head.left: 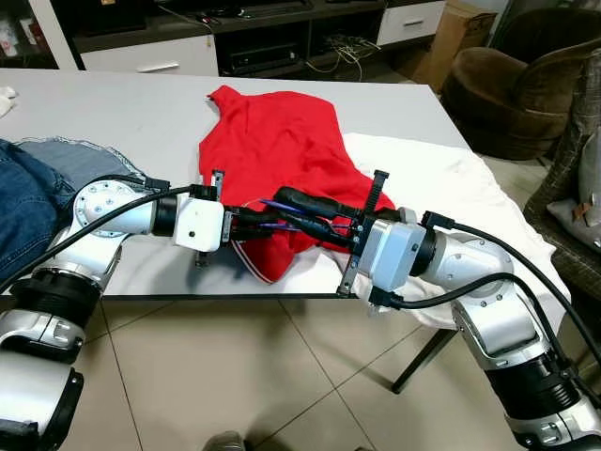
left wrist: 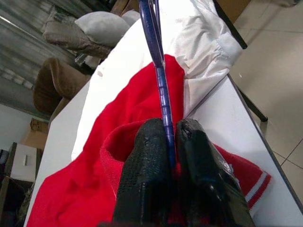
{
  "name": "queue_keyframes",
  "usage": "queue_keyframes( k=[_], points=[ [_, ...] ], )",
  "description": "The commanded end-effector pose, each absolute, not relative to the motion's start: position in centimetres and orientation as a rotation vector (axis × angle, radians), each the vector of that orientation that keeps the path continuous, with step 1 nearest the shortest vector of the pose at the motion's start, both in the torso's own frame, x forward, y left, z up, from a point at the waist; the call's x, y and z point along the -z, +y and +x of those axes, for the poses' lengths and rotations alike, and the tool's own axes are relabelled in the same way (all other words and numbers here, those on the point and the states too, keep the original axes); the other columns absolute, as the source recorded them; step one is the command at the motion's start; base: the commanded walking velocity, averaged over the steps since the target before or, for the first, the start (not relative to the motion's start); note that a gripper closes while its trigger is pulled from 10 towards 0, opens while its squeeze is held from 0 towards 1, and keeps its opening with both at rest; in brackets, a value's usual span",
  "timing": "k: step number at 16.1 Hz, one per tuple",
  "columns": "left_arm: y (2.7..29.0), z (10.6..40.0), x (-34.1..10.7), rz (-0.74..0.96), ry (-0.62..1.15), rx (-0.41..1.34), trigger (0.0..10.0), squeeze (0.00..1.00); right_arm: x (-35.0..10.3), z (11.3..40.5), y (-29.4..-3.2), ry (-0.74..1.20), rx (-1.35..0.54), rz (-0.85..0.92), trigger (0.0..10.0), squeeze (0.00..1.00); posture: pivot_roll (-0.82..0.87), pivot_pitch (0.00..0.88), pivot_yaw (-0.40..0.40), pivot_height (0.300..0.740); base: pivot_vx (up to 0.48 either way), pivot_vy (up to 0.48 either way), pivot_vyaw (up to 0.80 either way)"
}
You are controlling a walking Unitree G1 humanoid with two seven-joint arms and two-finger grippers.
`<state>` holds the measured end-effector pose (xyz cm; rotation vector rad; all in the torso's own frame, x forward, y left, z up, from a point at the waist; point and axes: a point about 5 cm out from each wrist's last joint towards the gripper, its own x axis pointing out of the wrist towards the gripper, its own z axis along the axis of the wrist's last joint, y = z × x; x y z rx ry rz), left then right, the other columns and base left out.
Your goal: Hang hanger
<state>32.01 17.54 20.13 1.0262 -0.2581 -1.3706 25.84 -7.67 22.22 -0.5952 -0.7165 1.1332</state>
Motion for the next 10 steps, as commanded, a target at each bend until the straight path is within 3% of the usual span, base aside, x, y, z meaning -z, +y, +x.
queue_keyframes(
  k=[1, 3, 4, 5, 10],
  points=[
    [16.6, 31.5, -19.5, 1.04, -0.266, 1.444, 0.0, 0.0, -23.8, 26.5, -8.3, -0.774, -1.052, -0.567, 10.0, 1.0, 0.09, 0.009, -0.04, 0.74, 0.0, 0.0, 0.0],
    [16.5, 31.5, -19.5, 1.034, -0.272, 1.442, 0.0, 0.0, -23.6, 26.7, -8.3, -0.746, -1.057, -0.558, 10.0, 1.0, 0.09, 0.009, -0.04, 0.74, 0.0, 0.0, 0.0],
    [16.4, 31.5, -19.4, 1.025, -0.277, 1.435, 0.0, 0.0, -23.2, 26.8, -8.3, -0.707, -1.069, -0.566, 10.0, 0.25, 0.09, 0.011, -0.038, 0.74, 0.0, 0.0, 0.0],
    [16.5, 31.6, -19.4, 1.007, -0.281, 1.424, 0.0, 0.0, -22.8, 26.9, -8.4, -0.675, -1.08, -0.569, 10.0, 0.0, 0.09, 0.011, -0.038, 0.74, 0.0, 0.0, 0.0],
    [17.2, 32.0, -19.0, 0.93, -0.273, 1.337, 0.0, 0.0, -22.3, 28.2, -9.9, -0.609, -0.979, -0.586, 10.0, 0.0, 0.09, 0.011, -0.039, 0.74, 0.0, 0.0, 0.0]
  ],
)
